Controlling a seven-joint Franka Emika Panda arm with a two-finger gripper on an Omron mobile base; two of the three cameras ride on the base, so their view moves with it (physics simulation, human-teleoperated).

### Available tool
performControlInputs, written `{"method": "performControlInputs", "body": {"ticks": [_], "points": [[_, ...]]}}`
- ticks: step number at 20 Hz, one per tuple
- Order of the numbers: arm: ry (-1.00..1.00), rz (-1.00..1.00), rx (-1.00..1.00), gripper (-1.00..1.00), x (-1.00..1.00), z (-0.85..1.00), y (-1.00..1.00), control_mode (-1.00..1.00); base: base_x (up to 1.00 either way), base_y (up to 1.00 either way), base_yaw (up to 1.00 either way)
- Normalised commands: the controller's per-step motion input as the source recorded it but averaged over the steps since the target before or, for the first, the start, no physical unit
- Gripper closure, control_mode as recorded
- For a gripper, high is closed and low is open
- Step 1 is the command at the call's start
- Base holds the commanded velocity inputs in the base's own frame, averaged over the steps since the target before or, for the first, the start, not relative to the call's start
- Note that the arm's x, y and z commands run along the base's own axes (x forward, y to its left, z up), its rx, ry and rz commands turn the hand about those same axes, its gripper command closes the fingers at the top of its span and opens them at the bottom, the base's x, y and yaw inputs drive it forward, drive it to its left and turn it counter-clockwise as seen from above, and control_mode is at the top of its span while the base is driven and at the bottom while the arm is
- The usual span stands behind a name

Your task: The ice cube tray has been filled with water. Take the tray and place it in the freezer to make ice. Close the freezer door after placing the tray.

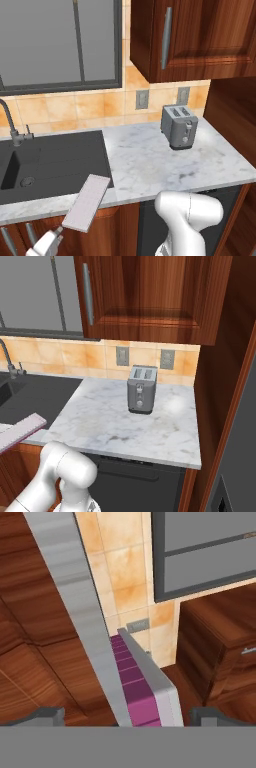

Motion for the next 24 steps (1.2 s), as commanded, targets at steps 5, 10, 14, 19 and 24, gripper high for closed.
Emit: {"method": "performControlInputs", "body": {"ticks": [5, 10, 14, 19, 24], "points": [[0.00, 0.00, 0.01, -1.00, 0.02, 0.05, -0.04, -1.00, 0.00, 0.00, 0.00], [0.00, 0.00, 0.04, -1.00, 0.10, 0.00, -0.25, -1.00, 0.00, 0.00, 0.00], [-0.02, 0.01, 0.03, -1.00, 0.11, 0.00, -0.23, -1.00, 0.00, 0.00, 0.00], [-0.07, 0.02, 0.00, -1.00, 0.00, 0.01, -0.08, -1.00, 0.00, 0.00, 0.00], [-0.04, 0.02, 0.00, -1.00, 0.00, 0.00, -0.01, -1.00, 0.00, 0.00, 0.00]]}}
